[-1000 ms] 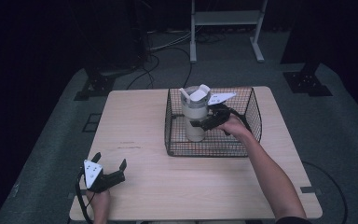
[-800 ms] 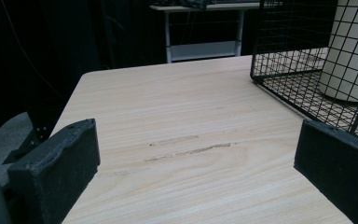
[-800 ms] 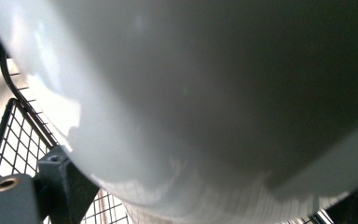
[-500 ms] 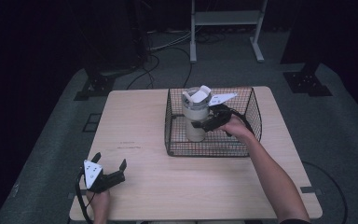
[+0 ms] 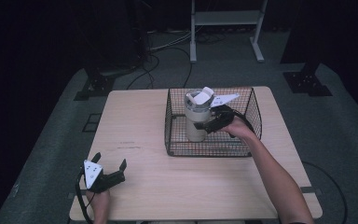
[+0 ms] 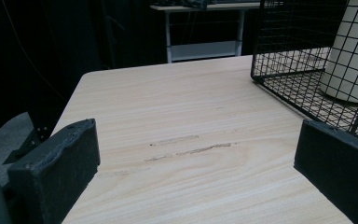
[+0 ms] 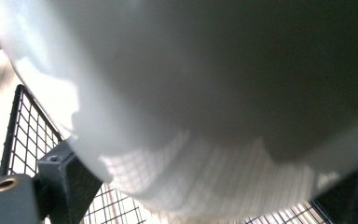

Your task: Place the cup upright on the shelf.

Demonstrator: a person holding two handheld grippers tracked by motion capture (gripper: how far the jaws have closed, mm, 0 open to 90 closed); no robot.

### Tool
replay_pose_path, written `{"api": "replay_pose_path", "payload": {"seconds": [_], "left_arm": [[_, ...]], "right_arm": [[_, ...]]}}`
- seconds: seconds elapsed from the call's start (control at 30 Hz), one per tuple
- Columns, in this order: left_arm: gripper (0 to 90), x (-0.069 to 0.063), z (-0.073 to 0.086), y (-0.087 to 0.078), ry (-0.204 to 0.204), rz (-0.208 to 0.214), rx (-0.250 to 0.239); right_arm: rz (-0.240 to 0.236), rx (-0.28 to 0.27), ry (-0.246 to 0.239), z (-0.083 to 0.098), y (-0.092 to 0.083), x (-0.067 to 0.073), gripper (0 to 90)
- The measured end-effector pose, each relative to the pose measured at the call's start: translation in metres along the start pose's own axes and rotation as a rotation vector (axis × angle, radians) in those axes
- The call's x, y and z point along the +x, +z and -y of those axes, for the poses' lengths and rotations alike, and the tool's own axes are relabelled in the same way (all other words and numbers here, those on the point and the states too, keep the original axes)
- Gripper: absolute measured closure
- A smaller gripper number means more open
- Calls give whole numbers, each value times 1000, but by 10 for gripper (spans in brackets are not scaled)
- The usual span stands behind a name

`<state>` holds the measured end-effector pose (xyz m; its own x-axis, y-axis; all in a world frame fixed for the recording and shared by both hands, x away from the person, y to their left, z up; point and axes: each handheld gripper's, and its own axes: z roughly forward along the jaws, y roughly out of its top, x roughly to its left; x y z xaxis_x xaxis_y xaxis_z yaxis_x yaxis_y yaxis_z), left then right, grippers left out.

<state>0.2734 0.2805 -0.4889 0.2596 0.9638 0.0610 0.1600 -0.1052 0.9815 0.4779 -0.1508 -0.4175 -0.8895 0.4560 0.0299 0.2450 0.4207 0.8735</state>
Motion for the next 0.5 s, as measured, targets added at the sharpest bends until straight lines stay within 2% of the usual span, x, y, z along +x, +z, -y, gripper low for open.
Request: {"api": "replay_pose_path", "payload": {"seconds": [0.5], "left_arm": [[0, 0, 0, 0, 1, 0, 0]], "right_arm": [[12, 24, 24, -1, -17, 0, 80]]}}
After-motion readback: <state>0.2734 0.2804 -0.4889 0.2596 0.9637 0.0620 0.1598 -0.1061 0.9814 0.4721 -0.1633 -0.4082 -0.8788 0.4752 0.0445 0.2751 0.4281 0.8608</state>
